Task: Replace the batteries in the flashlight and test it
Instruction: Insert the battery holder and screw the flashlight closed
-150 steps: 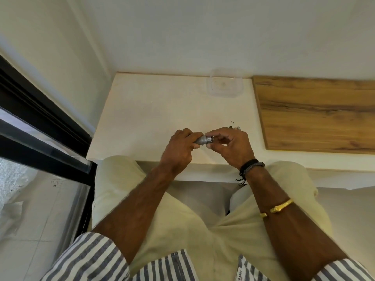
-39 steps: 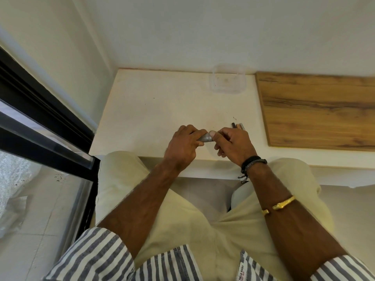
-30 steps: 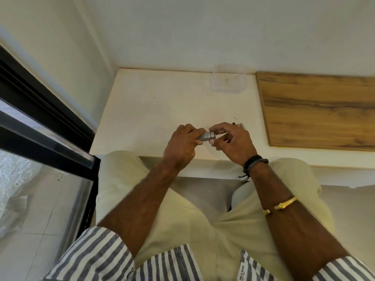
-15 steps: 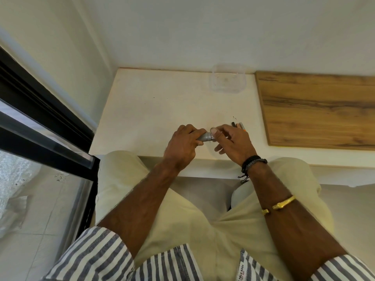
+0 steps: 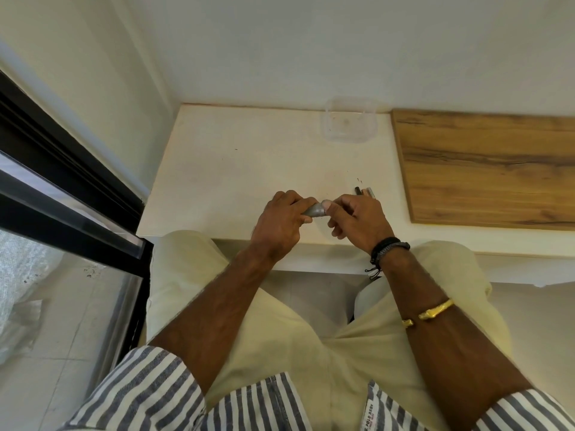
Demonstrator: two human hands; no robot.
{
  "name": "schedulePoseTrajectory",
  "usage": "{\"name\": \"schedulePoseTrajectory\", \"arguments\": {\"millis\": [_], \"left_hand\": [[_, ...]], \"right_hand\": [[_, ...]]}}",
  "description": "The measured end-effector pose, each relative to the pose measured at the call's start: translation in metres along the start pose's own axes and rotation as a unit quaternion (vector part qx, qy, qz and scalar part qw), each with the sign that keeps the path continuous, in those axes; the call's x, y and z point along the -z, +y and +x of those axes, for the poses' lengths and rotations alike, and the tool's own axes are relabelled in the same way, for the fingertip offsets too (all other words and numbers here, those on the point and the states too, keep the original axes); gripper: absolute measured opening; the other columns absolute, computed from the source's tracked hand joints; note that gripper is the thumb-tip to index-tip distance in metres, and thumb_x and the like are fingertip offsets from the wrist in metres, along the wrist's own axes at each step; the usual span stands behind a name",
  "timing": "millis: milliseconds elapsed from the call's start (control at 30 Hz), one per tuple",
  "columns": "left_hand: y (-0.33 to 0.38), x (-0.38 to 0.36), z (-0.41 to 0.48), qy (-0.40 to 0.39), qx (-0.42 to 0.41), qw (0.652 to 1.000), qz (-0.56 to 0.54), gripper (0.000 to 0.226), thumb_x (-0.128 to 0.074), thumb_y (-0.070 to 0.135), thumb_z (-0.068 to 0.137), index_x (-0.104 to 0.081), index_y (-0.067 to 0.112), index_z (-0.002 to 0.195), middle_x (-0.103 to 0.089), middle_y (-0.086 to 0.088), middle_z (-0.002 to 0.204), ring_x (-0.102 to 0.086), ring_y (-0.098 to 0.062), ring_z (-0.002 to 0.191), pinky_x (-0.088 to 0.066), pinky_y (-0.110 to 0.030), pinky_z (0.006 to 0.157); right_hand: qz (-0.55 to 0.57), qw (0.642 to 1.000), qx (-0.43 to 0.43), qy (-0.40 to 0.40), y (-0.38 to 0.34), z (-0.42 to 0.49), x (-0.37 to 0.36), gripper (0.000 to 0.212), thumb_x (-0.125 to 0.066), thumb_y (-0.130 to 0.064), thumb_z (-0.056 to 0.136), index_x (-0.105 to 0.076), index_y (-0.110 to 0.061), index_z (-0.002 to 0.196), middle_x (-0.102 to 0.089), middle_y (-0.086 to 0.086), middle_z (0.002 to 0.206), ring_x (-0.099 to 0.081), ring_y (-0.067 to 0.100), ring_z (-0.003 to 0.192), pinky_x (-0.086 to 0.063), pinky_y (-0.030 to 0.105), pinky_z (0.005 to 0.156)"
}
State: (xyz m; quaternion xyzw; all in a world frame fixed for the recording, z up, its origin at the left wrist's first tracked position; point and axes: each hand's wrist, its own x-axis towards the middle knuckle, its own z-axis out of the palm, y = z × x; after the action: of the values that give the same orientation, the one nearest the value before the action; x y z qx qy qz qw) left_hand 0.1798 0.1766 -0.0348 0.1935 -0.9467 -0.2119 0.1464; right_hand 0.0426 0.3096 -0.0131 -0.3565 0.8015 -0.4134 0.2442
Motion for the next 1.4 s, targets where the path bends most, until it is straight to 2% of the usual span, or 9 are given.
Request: {"name": "schedulePoseTrajectory", "arguments": {"millis": [167, 333, 433, 600, 700, 867, 1033, 1233, 1400], "left_hand": [[0.0, -0.001, -0.001, -0.008, 0.002, 1.0, -0.003, 0.037, -0.061, 0.009, 0.095, -0.059, 0.019, 0.13, -0.061, -0.005, 0.112, -0.04, -0.013, 0.094, -0.036, -0.025, 0.079], [-0.002, 0.001, 0.0, -0.006, 0.023, 1.0, -0.007, 0.037, -0.061, 0.01, 0.095, -0.059, 0.018, 0.131, -0.061, -0.007, 0.111, -0.047, -0.019, 0.098, -0.041, -0.027, 0.08], [-0.002, 0.001, 0.0, -0.007, 0.019, 1.0, -0.005, 0.036, -0.06, 0.011, 0.096, -0.059, 0.019, 0.131, -0.061, -0.006, 0.11, -0.047, -0.019, 0.097, -0.039, -0.026, 0.079], [0.0, 0.002, 0.0, -0.006, 0.009, 1.0, 0.001, 0.036, -0.06, 0.008, 0.095, -0.06, 0.019, 0.129, -0.062, -0.006, 0.11, -0.047, -0.018, 0.097, -0.037, -0.025, 0.078], [0.002, 0.002, -0.001, -0.009, 0.005, 1.0, 0.002, 0.037, -0.059, 0.008, 0.095, -0.06, 0.019, 0.13, -0.062, -0.006, 0.112, -0.046, -0.018, 0.098, -0.035, -0.024, 0.079], [0.002, 0.003, 0.0, -0.012, 0.013, 1.0, -0.013, 0.036, -0.057, 0.008, 0.097, -0.059, 0.017, 0.131, -0.063, -0.007, 0.114, -0.046, -0.018, 0.099, -0.036, -0.024, 0.081], [0.002, 0.003, 0.001, -0.024, 0.019, 0.999, -0.04, 0.029, -0.057, 0.012, 0.098, -0.061, 0.014, 0.127, -0.064, -0.007, 0.11, -0.043, -0.013, 0.093, -0.036, -0.025, 0.079], [0.002, 0.004, 0.002, -0.018, 0.034, 0.998, -0.053, 0.024, -0.063, 0.012, 0.094, -0.066, 0.012, 0.118, -0.064, -0.005, 0.104, -0.046, -0.013, 0.091, -0.032, -0.022, 0.076], [0.003, 0.007, 0.002, 0.041, 0.041, 0.995, -0.081, 0.025, -0.066, 0.021, 0.093, -0.068, 0.011, 0.117, -0.068, -0.007, 0.101, -0.048, -0.013, 0.088, -0.037, -0.023, 0.075]], "right_hand": [[0.01, 1.0, -0.021, 0.002, 0.001, -0.001, -0.001, 0.039, -0.054, -0.054, 0.097, -0.069, -0.018, 0.096, -0.074, -0.001, 0.075, -0.071, 0.01, 0.056, -0.063, 0.027, 0.056], [0.031, 0.998, 0.053, -0.009, 0.002, 0.001, 0.002, 0.029, -0.079, -0.02, 0.086, -0.067, -0.031, 0.11, -0.073, -0.005, 0.099, -0.074, 0.01, 0.074, -0.061, 0.018, 0.066], [0.031, 0.998, 0.054, -0.005, 0.002, 0.0, 0.001, 0.025, -0.077, -0.013, 0.088, -0.069, -0.025, 0.108, -0.074, -0.007, 0.088, -0.072, 0.007, 0.072, -0.059, 0.015, 0.067], [0.019, 0.999, 0.028, 0.004, 0.001, -0.001, 0.001, 0.008, -0.069, -0.028, 0.095, -0.068, -0.021, 0.099, -0.073, -0.006, 0.076, -0.07, 0.002, 0.06, -0.057, 0.014, 0.057], [-0.013, 1.0, 0.008, 0.002, 0.0, -0.001, 0.0, 0.017, -0.063, -0.037, 0.098, -0.067, -0.02, 0.096, -0.071, -0.005, 0.071, -0.066, 0.001, 0.053, -0.053, 0.012, 0.052], [-0.003, 1.0, 0.008, -0.007, -0.001, -0.001, -0.002, 0.028, -0.061, -0.044, 0.097, -0.063, -0.019, 0.108, -0.075, 0.0, 0.083, -0.072, 0.007, 0.062, -0.061, 0.024, 0.06], [0.013, 0.998, 0.055, -0.001, -0.001, -0.001, -0.001, 0.025, -0.076, -0.021, 0.089, -0.068, -0.013, 0.111, -0.075, 0.007, 0.087, -0.075, 0.019, 0.075, -0.064, 0.037, 0.072], [-0.032, 0.998, 0.054, 0.021, -0.004, -0.001, -0.006, 0.022, -0.077, -0.023, 0.088, -0.069, -0.012, 0.106, -0.074, 0.004, 0.084, -0.072, 0.021, 0.076, -0.062, 0.035, 0.074], [0.048, 0.996, 0.032, 0.065, -0.009, -0.001, -0.012, 0.025, -0.078, -0.021, 0.088, -0.072, -0.017, 0.112, -0.074, 0.0, 0.093, -0.072, 0.018, 0.086, -0.062, 0.04, 0.081]]}}
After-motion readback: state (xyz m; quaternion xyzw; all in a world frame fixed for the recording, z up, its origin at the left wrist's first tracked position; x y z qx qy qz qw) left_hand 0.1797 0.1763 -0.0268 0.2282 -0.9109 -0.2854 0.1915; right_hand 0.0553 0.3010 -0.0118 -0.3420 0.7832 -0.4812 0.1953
